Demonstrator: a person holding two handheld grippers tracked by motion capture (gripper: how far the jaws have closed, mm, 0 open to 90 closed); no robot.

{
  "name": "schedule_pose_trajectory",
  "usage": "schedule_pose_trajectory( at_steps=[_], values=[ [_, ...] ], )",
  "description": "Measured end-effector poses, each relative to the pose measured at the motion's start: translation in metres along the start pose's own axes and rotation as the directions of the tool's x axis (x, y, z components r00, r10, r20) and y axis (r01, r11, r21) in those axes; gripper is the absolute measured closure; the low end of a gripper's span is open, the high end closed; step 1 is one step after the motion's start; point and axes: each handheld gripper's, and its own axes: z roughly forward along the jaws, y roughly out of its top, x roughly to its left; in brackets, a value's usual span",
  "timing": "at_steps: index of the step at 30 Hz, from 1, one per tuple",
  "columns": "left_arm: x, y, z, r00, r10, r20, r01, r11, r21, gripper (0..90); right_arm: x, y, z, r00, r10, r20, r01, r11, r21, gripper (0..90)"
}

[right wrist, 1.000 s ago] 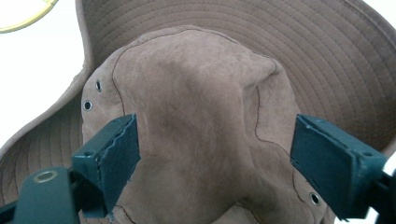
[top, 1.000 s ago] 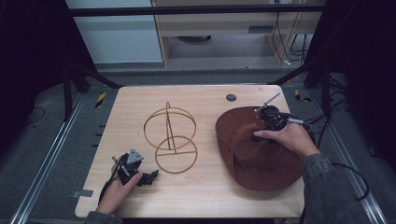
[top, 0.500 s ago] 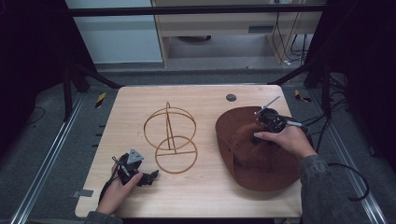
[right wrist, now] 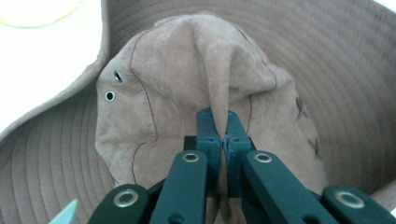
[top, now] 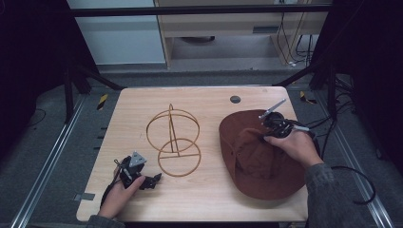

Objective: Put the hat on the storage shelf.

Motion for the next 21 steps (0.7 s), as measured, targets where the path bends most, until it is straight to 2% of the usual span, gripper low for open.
schedule_pose_trajectory(
  at_steps=[6,11,12,16,21],
  values=[
    [0.000,0.000,0.000,1.0000,0.000,-0.001,0.000,1.0000,-0.001,0.0,0.010,-0.001,-0.021,0.9999,0.007,-0.007,-0.008,0.996,-0.086,88.9],
    [-0.001,0.000,0.000,1.0000,-0.004,-0.002,0.004,1.0000,-0.001,0.0,0.016,0.001,-0.036,1.0000,0.003,-0.007,-0.004,0.993,-0.121,88.9],
    [-0.001,0.000,0.000,1.0000,-0.004,-0.002,0.004,1.0000,-0.001,0.0,0.019,0.001,-0.044,1.0000,0.003,-0.008,-0.004,0.990,-0.142,88.9],
    [-0.001,0.000,0.000,1.0000,-0.005,-0.002,0.005,1.0000,-0.001,0.0,0.021,-0.001,-0.058,0.9998,0.004,-0.021,-0.008,0.982,-0.190,89.0],
    [-0.001,0.000,0.000,1.0000,-0.005,-0.002,0.005,1.0000,-0.001,0.0,0.021,-0.003,-0.067,0.9996,0.008,-0.026,-0.013,0.978,-0.208,89.1]
  ],
)
